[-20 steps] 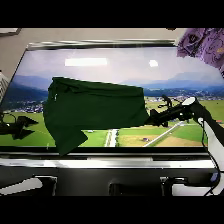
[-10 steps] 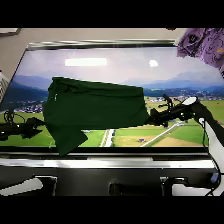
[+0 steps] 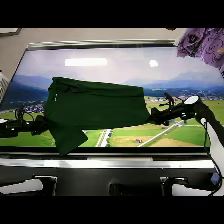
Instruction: Fold the clothes and pants, and hang the long-sleeved shirts on hangers.
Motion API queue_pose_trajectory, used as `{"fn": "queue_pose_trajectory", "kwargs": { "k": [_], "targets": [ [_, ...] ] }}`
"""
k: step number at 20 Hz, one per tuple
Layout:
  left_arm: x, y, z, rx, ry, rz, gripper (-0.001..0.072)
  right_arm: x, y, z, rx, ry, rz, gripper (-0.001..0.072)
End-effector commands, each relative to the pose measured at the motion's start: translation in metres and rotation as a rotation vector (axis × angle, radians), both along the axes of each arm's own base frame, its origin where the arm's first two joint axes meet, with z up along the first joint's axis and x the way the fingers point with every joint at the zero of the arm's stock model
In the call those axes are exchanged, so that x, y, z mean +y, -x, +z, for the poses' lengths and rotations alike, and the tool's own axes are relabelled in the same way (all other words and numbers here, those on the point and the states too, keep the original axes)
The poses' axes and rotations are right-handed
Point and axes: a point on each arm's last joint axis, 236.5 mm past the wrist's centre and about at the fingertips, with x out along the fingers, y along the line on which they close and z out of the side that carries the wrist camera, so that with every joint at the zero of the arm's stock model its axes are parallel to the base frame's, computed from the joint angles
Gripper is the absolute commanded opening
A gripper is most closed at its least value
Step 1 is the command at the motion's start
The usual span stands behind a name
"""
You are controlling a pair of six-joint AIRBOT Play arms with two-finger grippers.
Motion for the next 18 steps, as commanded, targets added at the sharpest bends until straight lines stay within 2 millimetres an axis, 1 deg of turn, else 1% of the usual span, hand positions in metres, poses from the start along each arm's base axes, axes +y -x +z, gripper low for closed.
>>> {"fn": "queue_pose_trajectory", "kwargs": {
  "k": [1, 2, 3, 4, 5, 7, 8, 9, 10, 11, 12, 13, 14, 15, 16, 17, 18],
  "targets": [
    [-0.003, -0.007, 0.001, -0.015, 0.012, 0.014, 0.0301, 0.002, 0.004, 0.002, 0.009, -0.008, 0.013, 0.0027],
    [-0.003, -0.008, 0.002, -0.015, 0.013, 0.013, 0.0183, 0.002, 0.005, 0.003, 0.013, -0.01, 0.015, 0.0027],
    [-0.004, -0.007, 0.002, -0.014, 0.017, 0.011, 0.0089, 0.002, 0.005, 0.004, 0.011, -0.011, 0.016, 0.0027],
    [-0.006, -0.007, 0.004, -0.016, 0.025, 0.01, 0.0073, 0.003, 0.004, 0.007, 0.0, -0.012, 0.013, 0.0027],
    [-0.008, -0.009, 0.008, -0.029, 0.039, 0.001, 0.0018, 0.003, 0.002, 0.011, -0.015, -0.015, 0.007, 0.0027],
    [-0.013, -0.027, 0.028, -0.086, 0.077, 0.01, 0.0017, 0.005, -0.009, 0.028, -0.073, -0.02, 0.002, 0.0026],
    [-0.015, -0.04, 0.042, -0.123, 0.073, -0.013, 0.0016, 0.003, -0.019, 0.039, -0.113, -0.012, -0.002, 0.0025],
    [-0.018, -0.055, 0.058, -0.161, 0.059, -0.041, 0.0016, 0.0, -0.034, 0.052, -0.158, -0.001, -0.022, 0.0025],
    [-0.023, -0.074, 0.081, -0.211, 0.041, -0.071, 0.0016, -0.003, -0.05, 0.067, -0.206, 0.012, -0.044, 0.0025],
    [-0.027, -0.096, 0.109, -0.276, 0.014, -0.095, 0.0016, -0.006, -0.067, 0.086, -0.267, 0.022, -0.059, 0.0025],
    [-0.032, -0.117, 0.141, -0.35, -0.016, -0.116, 0.0015, -0.009, -0.084, 0.109, -0.336, 0.032, -0.068, 0.0025],
    [-0.037, -0.137, 0.178, -0.436, -0.055, -0.143, 0.0015, -0.013, -0.098, 0.135, -0.408, 0.046, -0.069, 0.0025],
    [-0.042, -0.155, 0.221, -0.526, -0.112, -0.168, 0.0015, -0.015, -0.11, 0.161, -0.479, 0.06, -0.067, 0.0024],
    [-0.045, -0.167, 0.266, -0.617, -0.187, -0.197, 0.0015, -0.019, -0.122, 0.194, -0.559, 0.078, -0.07, 0.0024],
    [-0.046, -0.173, 0.309, -0.696, -0.269, -0.219, 0.0015, -0.019, -0.13, 0.229, -0.644, 0.085, -0.066, 0.0024],
    [-0.045, -0.172, 0.357, -0.774, -0.361, -0.227, 0.0015, -0.02, -0.134, 0.272, -0.744, 0.095, -0.06, 0.0024],
    [-0.043, -0.166, 0.401, -0.842, -0.44, -0.221, 0.0015, -0.02, -0.134, 0.314, -0.84, 0.106, -0.067, 0.0024]
  ]
}}
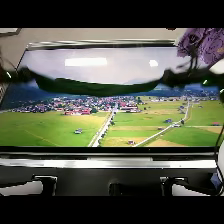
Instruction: Fold the clothes and pants, and hang the long-sleeved shirts on hangers.
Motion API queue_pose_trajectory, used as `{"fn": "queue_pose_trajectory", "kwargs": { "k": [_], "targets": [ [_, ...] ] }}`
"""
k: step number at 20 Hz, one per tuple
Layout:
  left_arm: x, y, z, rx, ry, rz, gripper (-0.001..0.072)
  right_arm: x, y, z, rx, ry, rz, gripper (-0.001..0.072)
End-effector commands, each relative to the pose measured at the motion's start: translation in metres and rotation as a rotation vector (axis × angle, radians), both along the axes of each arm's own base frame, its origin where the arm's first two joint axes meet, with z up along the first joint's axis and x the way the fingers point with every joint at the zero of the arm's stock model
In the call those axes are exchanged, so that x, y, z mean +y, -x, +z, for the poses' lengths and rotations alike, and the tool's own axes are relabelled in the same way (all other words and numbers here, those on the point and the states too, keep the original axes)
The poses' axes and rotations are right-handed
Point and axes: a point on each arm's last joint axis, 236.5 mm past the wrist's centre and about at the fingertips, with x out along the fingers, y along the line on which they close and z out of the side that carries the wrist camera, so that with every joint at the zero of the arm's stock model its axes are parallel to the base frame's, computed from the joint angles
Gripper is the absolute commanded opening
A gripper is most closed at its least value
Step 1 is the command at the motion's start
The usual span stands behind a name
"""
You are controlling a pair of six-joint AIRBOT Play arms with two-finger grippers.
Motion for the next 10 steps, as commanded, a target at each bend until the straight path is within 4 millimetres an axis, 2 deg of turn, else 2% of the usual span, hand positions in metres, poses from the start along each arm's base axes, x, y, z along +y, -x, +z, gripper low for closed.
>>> {"fn": "queue_pose_trajectory", "kwargs": {
  "k": [1, 3, 4, 5, 7, 9, 10],
  "targets": [
    [-0.003, 0.015, 0.165, -0.307, -0.229, 0.06, 0.0015, -0.003, -0.003, 0.148, -0.342, 0.044, -0.025, 0.0024],
    [0.003, 0.056, 0.237, -0.459, -0.284, 0.151, 0.0015, -0.006, 0.029, 0.234, -0.554, 0.101, -0.057, 0.0024],
    [0.008, 0.085, 0.263, -0.518, -0.324, 0.205, 0.0015, -0.007, 0.053, 0.269, -0.648, 0.119, -0.082, 0.0024],
    [0.012, 0.117, 0.281, -0.562, -0.37, 0.248, 0.0015, -0.008, 0.082, 0.296, -0.725, 0.146, -0.104, 0.0025],
    [0.019, 0.178, 0.301, -0.627, -0.427, 0.342, 0.0015, -0.009, 0.142, 0.334, -0.818, 0.181, -0.147, 0.0025],
    [0.024, 0.233, 0.312, -0.67, -0.443, 0.432, 0.0015, -0.014, 0.195, 0.361, -0.89, 0.199, -0.217, 0.0025],
    [0.027, 0.254, 0.316, -0.686, -0.432, 0.474, 0.0015, -0.017, 0.215, 0.37, -0.91, 0.195, -0.259, 0.0025]
  ]
}}
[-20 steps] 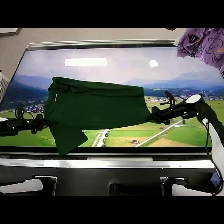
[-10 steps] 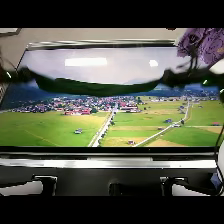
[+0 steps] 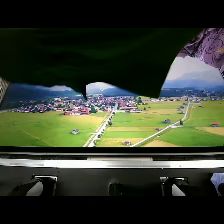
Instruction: Fold the clothes and pants, and hang the long-sleeved shirts on hangers.
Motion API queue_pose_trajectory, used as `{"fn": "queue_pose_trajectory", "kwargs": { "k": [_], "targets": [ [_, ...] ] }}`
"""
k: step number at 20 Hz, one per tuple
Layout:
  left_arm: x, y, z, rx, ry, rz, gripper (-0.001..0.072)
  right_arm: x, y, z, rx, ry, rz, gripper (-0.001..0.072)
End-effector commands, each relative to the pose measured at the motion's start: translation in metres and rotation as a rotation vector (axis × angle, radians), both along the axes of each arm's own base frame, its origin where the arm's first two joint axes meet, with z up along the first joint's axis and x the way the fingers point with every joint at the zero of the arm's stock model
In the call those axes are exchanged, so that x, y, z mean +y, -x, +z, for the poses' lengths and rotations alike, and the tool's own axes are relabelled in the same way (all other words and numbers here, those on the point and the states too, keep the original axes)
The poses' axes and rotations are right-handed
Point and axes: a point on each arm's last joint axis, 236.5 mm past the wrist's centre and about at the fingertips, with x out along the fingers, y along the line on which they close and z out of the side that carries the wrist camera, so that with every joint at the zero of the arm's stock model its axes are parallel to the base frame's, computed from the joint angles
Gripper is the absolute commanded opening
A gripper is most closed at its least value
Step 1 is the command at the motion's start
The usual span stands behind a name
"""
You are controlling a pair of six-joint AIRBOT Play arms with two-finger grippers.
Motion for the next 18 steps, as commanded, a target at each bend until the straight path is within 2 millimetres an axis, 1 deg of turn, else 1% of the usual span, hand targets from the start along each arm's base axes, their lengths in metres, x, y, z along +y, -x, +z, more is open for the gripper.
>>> {"fn": "queue_pose_trajectory", "kwargs": {
  "k": [1, 2, 3, 4, 5, 6, 7, 8, 9, 11, 12, 13, 14, 16, 18],
  "targets": [
    [0.018, 0.092, 0.029, -0.138, 0.005, 0.173, 0.0015, -0.016, 0.089, 0.048, -0.143, -0.032, -0.142, 0.0025],
    [0.02, 0.104, 0.033, -0.159, 0.013, 0.194, 0.0015, -0.02, 0.099, 0.052, -0.152, -0.058, -0.172, 0.0025],
    [0.022, 0.112, 0.037, -0.178, 0.019, 0.21, 0.0015, -0.025, 0.105, 0.055, -0.156, -0.08, -0.196, 0.0025],
    [0.022, 0.113, 0.039, -0.186, 0.017, 0.213, 0.0015, -0.026, 0.105, 0.054, -0.151, -0.091, -0.204, 0.0025],
    [0.023, 0.109, 0.038, -0.18, 0.018, 0.213, 0.0015, -0.027, 0.098, 0.05, -0.126, -0.103, -0.207, 0.0025],
    [0.023, 0.101, 0.033, -0.162, 0.023, 0.205, 0.0015, -0.029, 0.087, 0.038, -0.074, -0.106, -0.21, 0.0025],
    [0.022, 0.087, 0.025, -0.126, 0.026, 0.188, 0.0015, -0.031, 0.072, 0.022, 0.0, -0.109, -0.215, 0.0025],
    [0.019, 0.07, 0.013, -0.078, 0.023, 0.157, 0.0015, -0.033, 0.054, 0.0, 0.09, -0.113, -0.216, 0.0025],
    [0.015, 0.048, -0.005, -0.006, 0.02, 0.119, 0.0015, -0.036, 0.032, -0.027, 0.198, -0.116, -0.219, 0.0025],
    [0.01, -0.003, -0.061, 0.181, 0.03, 0.04, 0.0015, -0.042, -0.014, -0.088, 0.402, -0.107, -0.219, 0.0025],
    [0.009, -0.029, -0.092, 0.271, 0.051, 0.006, 0.0015, -0.046, -0.039, -0.123, 0.501, -0.11, -0.222, 0.0025],
    [0.008, -0.057, -0.128, 0.363, 0.075, -0.029, 0.0015, -0.048, -0.061, -0.155, 0.586, -0.111, -0.218, 0.0025],
    [0.008, -0.084, -0.167, 0.451, 0.105, -0.057, 0.0016, -0.049, -0.083, -0.192, 0.681, -0.122, -0.211, 0.0025],
    [0.005, -0.133, -0.239, 0.577, 0.145, -0.112, 0.0016, -0.049, -0.12, -0.263, 0.854, -0.139, -0.195, 0.0026],
    [-0.004, -0.179, -0.316, 0.686, 0.142, -0.162, 0.0015, -0.048, -0.155, -0.329, 0.974, -0.139, -0.186, 0.0026]
  ]
}}
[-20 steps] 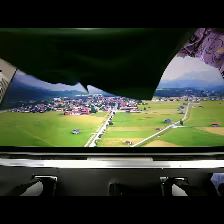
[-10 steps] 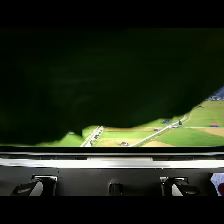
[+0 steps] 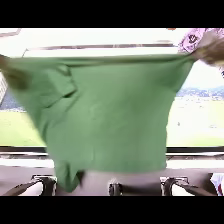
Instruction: Fold the clothes and pants, and hang the long-sleeved shirts on hangers.
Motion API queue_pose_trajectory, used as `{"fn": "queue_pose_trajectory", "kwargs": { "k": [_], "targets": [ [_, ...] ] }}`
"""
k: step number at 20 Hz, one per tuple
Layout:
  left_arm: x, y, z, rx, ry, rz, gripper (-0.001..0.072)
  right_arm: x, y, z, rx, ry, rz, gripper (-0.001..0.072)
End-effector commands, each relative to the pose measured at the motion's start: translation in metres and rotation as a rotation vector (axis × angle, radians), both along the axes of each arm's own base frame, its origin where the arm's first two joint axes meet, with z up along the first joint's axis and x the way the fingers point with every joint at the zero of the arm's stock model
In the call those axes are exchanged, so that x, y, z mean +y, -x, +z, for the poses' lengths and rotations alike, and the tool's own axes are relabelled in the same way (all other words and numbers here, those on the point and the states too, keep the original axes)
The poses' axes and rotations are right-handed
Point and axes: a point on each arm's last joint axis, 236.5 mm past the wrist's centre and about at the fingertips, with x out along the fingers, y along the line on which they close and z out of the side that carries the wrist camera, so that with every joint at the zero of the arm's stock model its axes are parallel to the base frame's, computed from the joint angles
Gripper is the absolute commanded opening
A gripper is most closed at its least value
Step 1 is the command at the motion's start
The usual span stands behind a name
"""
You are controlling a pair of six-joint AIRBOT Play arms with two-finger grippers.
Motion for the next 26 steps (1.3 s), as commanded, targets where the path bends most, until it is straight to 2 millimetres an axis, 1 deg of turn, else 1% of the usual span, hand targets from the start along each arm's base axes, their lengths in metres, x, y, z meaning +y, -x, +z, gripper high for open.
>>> {"fn": "queue_pose_trajectory", "kwargs": {
  "k": [1, 2, 4, 5, 6, 7, 8, 9, 10, 11, 13, 15, 17, 19, 21, 22, 24, 26],
  "targets": [
    [-0.019, -0.072, -0.133, 0.184, 0.048, -0.101, 0.0015, 0.007, -0.059, -0.128, 0.228, -0.038, 0.031, 0.0026],
    [-0.023, -0.09, -0.167, 0.212, 0.05, -0.104, 0.0016, 0.009, -0.08, -0.16, 0.244, -0.049, 0.019, 0.0026],
    [-0.026, -0.122, -0.221, 0.241, 0.058, -0.088, 0.0015, 0.01, -0.114, -0.211, 0.246, -0.071, -0.018, 0.0025],
    [-0.025, -0.135, -0.241, 0.246, 0.06, -0.079, 0.0016, 0.01, -0.128, -0.232, 0.236, -0.079, -0.038, 0.0025],
    [-0.022, -0.149, -0.254, 0.236, 0.059, -0.068, 0.0016, 0.007, -0.139, -0.247, 0.224, -0.083, -0.059, 0.0025],
    [-0.019, -0.163, -0.261, 0.216, 0.056, -0.056, 0.0015, 0.006, -0.148, -0.256, 0.21, -0.093, -0.076, 0.0025],
    [-0.016, -0.175, -0.262, 0.188, 0.052, -0.045, 0.0016, 0.004, -0.155, -0.262, 0.195, -0.097, -0.089, 0.0025],
    [-0.013, -0.184, -0.26, 0.165, 0.048, -0.038, 0.0016, 0.003, -0.159, -0.264, 0.181, -0.098, -0.098, 0.0025],
    [-0.012, -0.188, -0.259, 0.153, 0.047, -0.035, 0.0015, 0.003, -0.16, -0.263, 0.173, -0.097, -0.097, 0.0025],
    [-0.012, -0.188, -0.259, 0.152, 0.046, -0.036, 0.0016, 0.004, -0.159, -0.262, 0.177, -0.1, -0.095, 0.0025],
    [-0.013, -0.182, -0.262, 0.182, 0.05, -0.047, 0.0016, 0.01, -0.149, -0.264, 0.22, -0.11, -0.073, 0.0025],
    [-0.013, -0.169, -0.267, 0.241, 0.059, -0.068, 0.0016, 0.015, -0.127, -0.273, 0.319, -0.111, -0.042, 0.0025],
    [-0.016, -0.149, -0.273, 0.325, 0.073, -0.101, 0.0016, 0.015, -0.101, -0.283, 0.432, -0.091, -0.014, 0.0025],
    [-0.019, -0.125, -0.28, 0.424, 0.088, -0.139, 0.0016, 0.011, -0.075, -0.292, 0.545, -0.058, 0.0, 0.0026],
    [-0.025, -0.099, -0.288, 0.536, 0.105, -0.174, 0.0016, 0.007, -0.056, -0.299, 0.633, -0.039, 0.001, 0.0026],
    [-0.027, -0.091, -0.29, 0.568, 0.109, -0.19, 0.0016, 0.007, -0.049, -0.302, 0.667, -0.039, 0.004, 0.0026],
    [-0.03, -0.08, -0.292, 0.62, 0.124, -0.189, 0.0016, 0.009, -0.042, -0.305, 0.705, -0.047, -0.001, 0.0026],
    [-0.023, -0.073, -0.297, 0.67, 0.12, -0.134, 0.0016, 0.009, -0.041, -0.306, 0.716, -0.051, -0.004, 0.0026]
  ]
}}
